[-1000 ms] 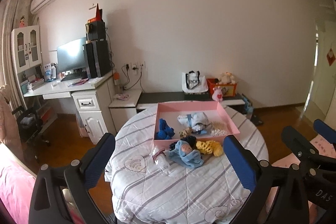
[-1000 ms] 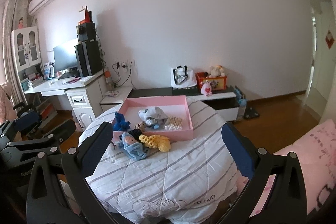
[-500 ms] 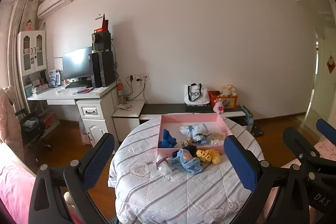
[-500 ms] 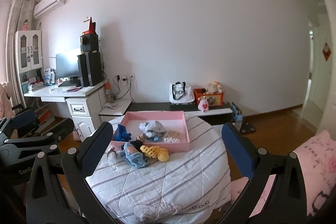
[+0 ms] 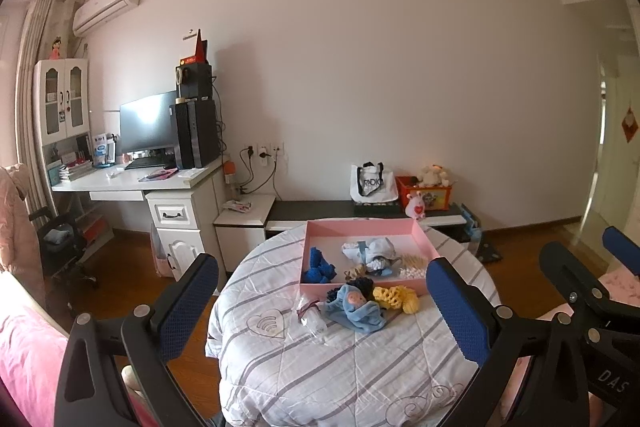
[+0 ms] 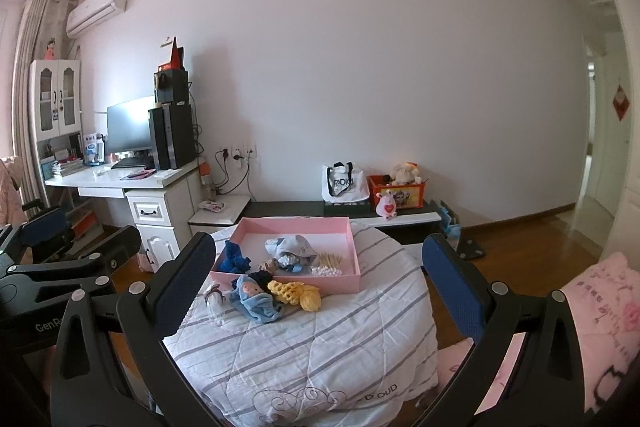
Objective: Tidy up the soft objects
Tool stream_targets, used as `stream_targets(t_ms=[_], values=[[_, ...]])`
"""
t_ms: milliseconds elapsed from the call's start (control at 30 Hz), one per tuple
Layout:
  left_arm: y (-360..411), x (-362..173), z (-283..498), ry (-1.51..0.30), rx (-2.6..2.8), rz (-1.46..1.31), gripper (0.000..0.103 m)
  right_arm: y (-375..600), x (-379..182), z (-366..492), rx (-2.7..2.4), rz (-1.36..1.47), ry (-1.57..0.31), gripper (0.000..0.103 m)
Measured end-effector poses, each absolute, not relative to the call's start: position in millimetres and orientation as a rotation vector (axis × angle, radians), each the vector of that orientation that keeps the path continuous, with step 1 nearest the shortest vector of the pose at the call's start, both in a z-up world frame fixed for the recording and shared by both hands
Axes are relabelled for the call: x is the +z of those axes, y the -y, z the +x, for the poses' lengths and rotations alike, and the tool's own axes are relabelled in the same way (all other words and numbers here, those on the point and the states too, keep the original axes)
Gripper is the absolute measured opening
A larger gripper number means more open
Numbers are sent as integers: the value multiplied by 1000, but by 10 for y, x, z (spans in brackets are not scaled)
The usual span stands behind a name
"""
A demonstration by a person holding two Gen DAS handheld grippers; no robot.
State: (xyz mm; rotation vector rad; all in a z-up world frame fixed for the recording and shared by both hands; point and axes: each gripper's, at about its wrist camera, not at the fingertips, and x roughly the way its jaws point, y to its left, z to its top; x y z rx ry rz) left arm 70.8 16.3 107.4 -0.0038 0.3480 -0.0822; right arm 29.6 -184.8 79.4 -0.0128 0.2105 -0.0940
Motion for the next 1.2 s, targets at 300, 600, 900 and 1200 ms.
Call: stream_targets(t_ms=[300,600,900,1200], values=[[-167,1058,760,-364,-82,-6,103,1826,767,299,-88,-7,-227,103],[-183,1021,872,-387,-82,-7,103,1805,745,396,-88,-7,-254,103],[-205,910,1108,-444,-84,-13,103,1831,641,607,-94,0,-307,103],[-200,754,1513,-537,-88,-6,103,1879,412,958,-103,5,-399,103]])
